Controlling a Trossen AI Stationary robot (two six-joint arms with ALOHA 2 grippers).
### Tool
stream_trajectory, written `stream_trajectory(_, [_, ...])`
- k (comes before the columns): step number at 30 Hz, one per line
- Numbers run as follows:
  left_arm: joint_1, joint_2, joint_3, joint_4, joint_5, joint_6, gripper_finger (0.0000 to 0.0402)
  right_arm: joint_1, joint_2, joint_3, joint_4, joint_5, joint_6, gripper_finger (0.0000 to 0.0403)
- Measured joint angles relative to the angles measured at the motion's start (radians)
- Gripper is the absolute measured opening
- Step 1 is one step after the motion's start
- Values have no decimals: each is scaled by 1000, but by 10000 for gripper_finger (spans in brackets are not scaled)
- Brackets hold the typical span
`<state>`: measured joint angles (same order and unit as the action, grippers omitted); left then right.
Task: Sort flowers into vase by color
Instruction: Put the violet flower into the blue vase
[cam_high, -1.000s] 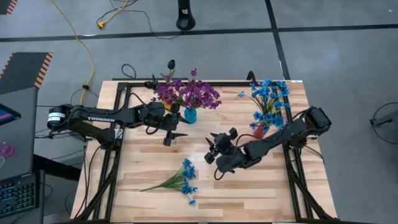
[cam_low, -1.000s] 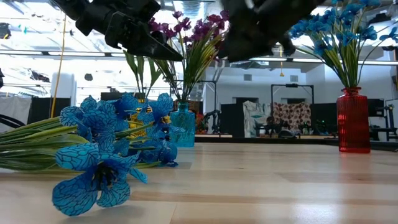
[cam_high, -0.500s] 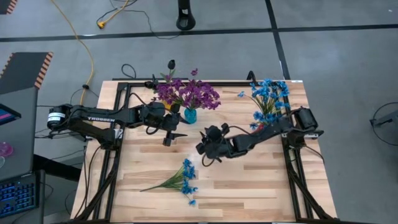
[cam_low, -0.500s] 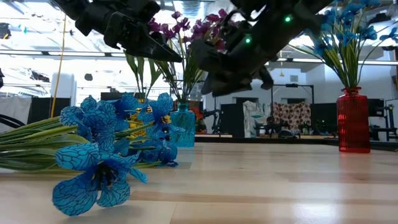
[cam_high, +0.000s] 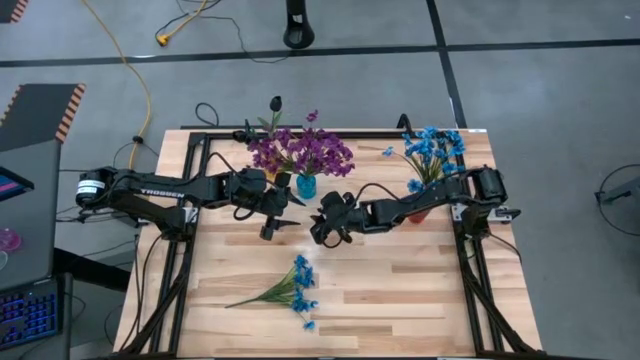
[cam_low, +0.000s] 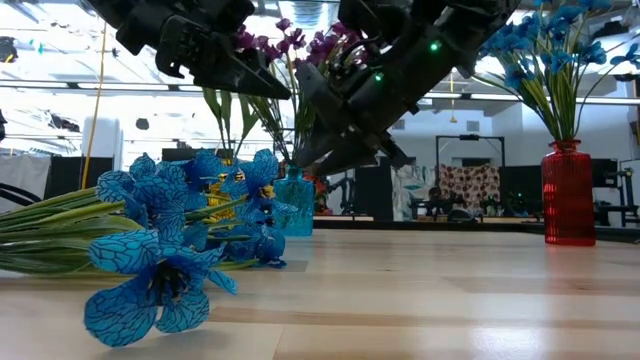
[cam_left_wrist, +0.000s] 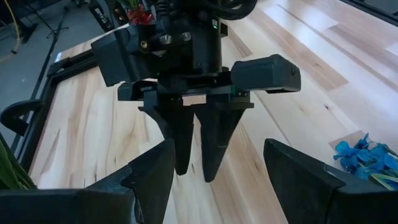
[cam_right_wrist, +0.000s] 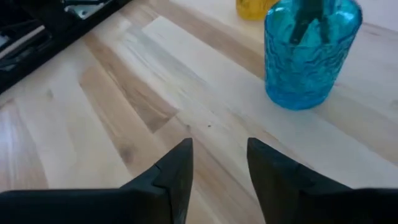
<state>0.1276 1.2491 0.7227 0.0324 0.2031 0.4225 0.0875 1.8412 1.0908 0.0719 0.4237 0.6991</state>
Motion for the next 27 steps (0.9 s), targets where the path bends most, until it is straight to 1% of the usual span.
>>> stream_trajectory(4, [0, 0, 0, -1, 0, 0, 235, -6, 0, 0, 10, -32, 0, 219])
stream_trajectory(7, [0, 0, 0, -1, -1, 0, 235, -5, 0, 0, 22, -32, 0, 237])
stream_trajectory(11, [0, 0, 0, -1, -1, 3, 235, -5, 0, 0, 21, -32, -1, 241])
stream_trajectory(13, [0, 0, 0, -1, -1, 3, 235, -5, 0, 0, 22, -27, -32, 240])
stream_trajectory(15, [0, 0, 0, 0, -1, 4, 235, -5, 0, 0, 24, 13, -94, 239])
stream_trajectory(20, [0, 0, 0, 0, -1, 4, 235, -5, -1, 0, 70, 169, -238, 239])
stream_trajectory(22, [0, 0, 0, 0, -1, 4, 235, -6, 2, 0, 99, 192, -302, 238])
stream_trajectory(27, [0, 0, 0, 1, -1, 3, 235, -19, 67, 0, 252, 205, -405, 238])
